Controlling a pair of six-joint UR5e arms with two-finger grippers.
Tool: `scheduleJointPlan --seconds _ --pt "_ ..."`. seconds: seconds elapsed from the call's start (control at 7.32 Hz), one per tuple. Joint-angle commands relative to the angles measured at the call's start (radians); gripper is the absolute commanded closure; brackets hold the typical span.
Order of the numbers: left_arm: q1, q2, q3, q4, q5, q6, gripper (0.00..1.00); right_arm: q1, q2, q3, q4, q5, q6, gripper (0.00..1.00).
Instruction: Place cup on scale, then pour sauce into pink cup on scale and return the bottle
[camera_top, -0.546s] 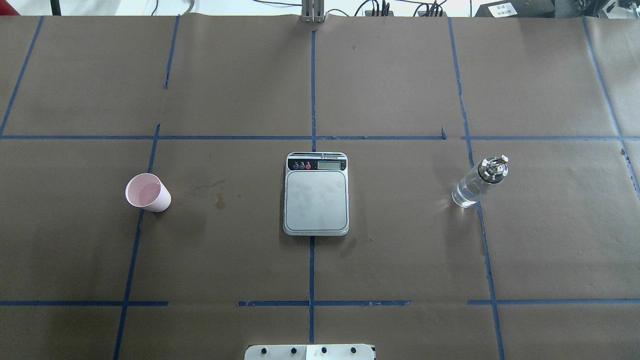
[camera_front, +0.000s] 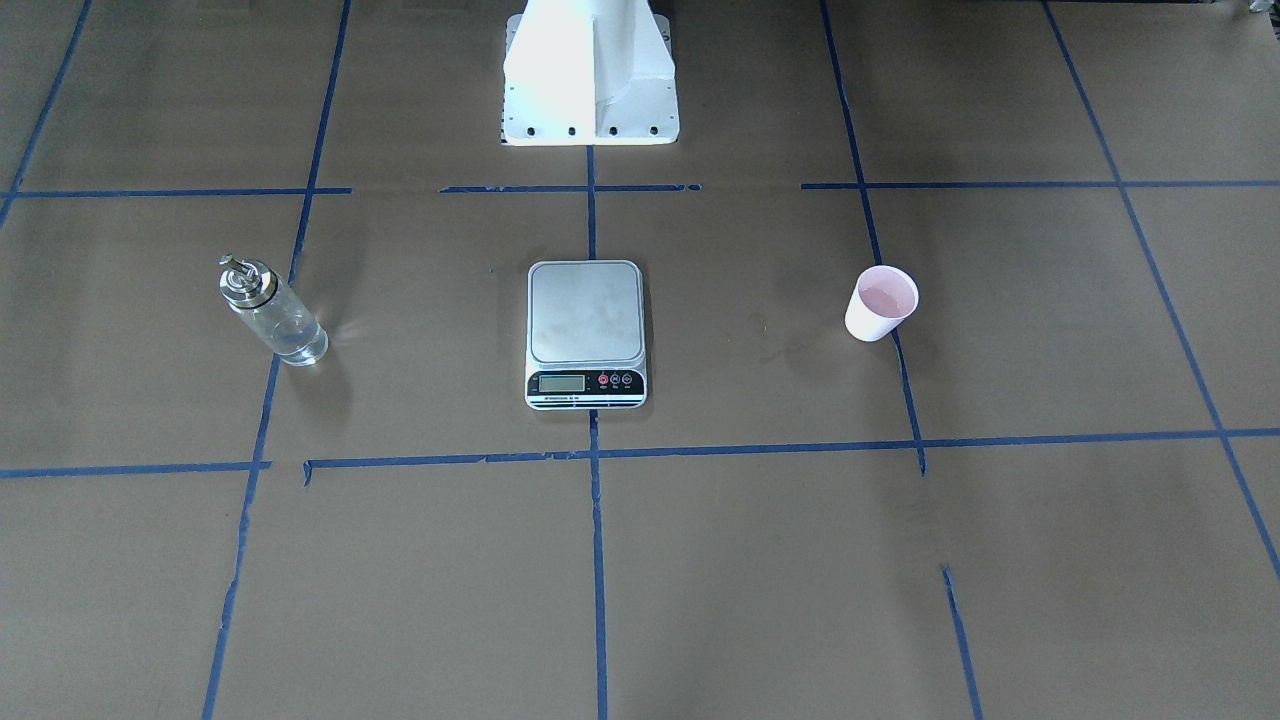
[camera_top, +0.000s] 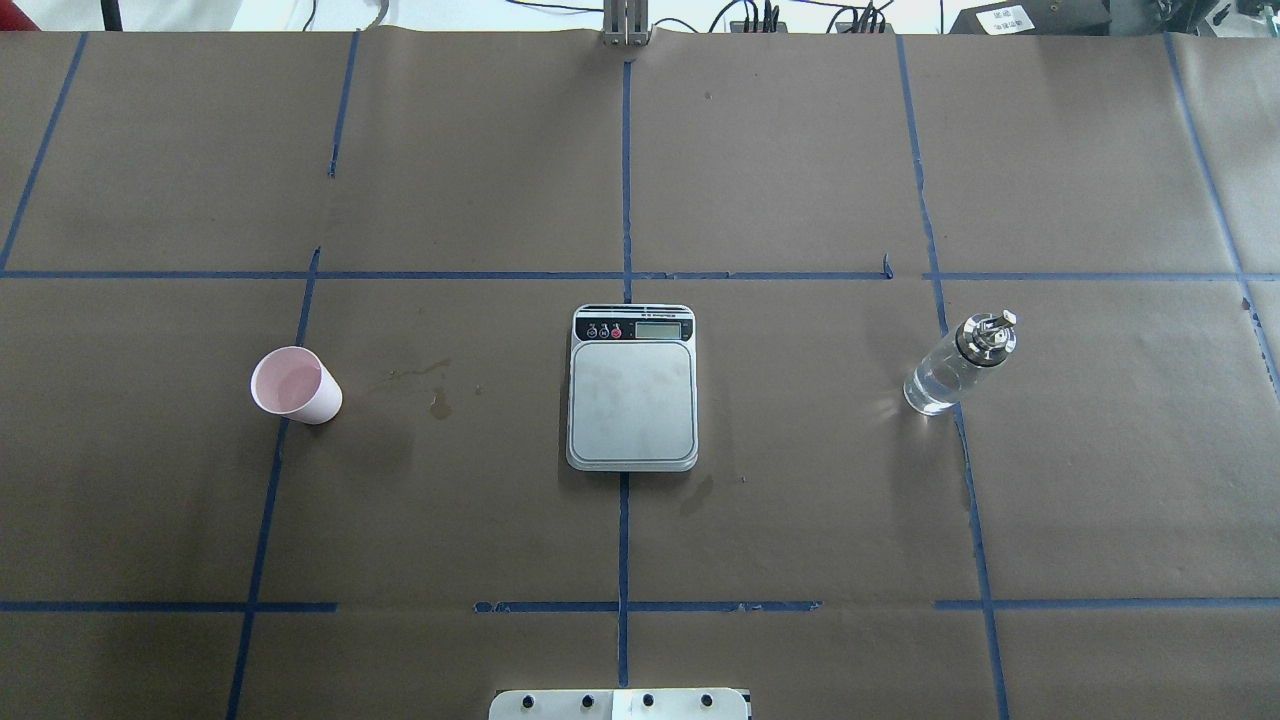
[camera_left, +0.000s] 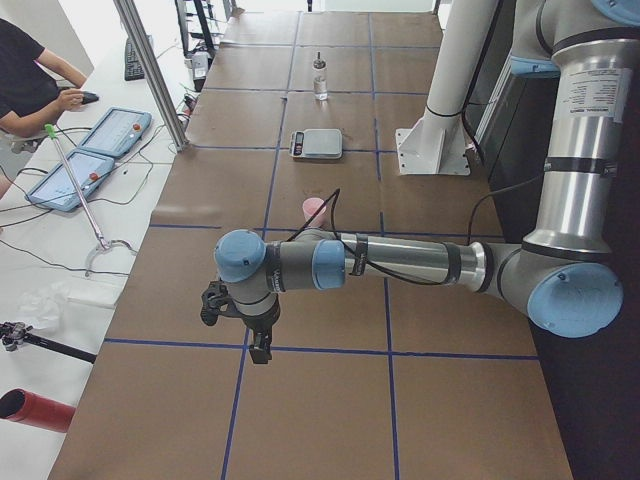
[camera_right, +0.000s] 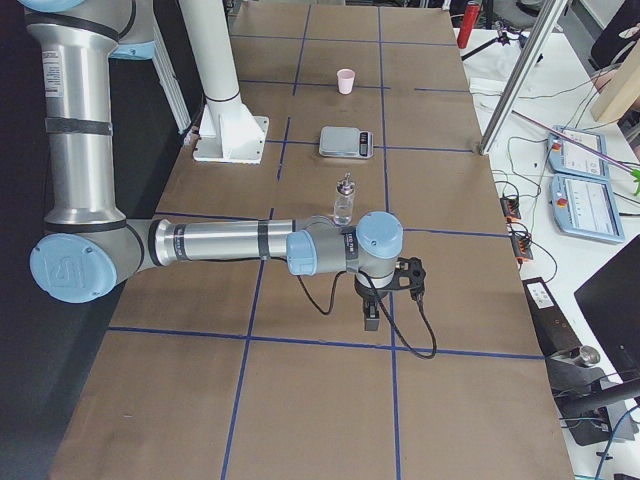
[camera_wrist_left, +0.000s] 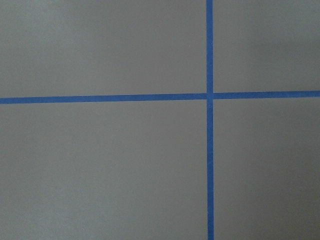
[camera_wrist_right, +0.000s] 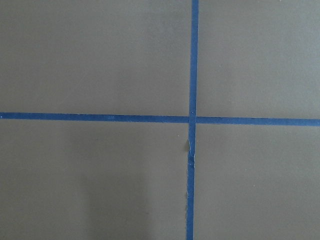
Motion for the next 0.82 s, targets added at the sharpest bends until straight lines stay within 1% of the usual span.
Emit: scheduleJointPlan --seconds 0.0,0.14,0.27,0.41,0.55,0.68 --pt "0.002 0.002 0.0 -0.005 -0.09 0.0 0.0 0.0 -0.004 0.005 0.028 -0.001 0.0 0.0" --pt "0.017 -0.002 -0.006 -0.043 -0.187 0.0 0.0 0.0 -0.007 0.004 0.033 -0.001 0.0 0.0" --pt "0.024 0.0 -0.007 -0.117 -0.203 -0.006 0.0 -0.002 -0.007 0.001 0.047 -0.001 0.0 0.0" --pt "0.033 0.0 -0.006 -0.131 -0.207 -0.019 0.0 -0.002 -0.012 -0.005 0.106 0.001 0.0 0.0" --pt "0.092 -0.008 -0.032 -0.165 -0.244 -0.055 0.0 -0.003 -0.012 -0.005 0.121 0.004 0.0 0.0" --pt "0.17 -0.008 -0.085 -0.212 -0.287 -0.194 0.0 -0.011 -0.012 -0.002 0.125 0.011 -0.001 0.0"
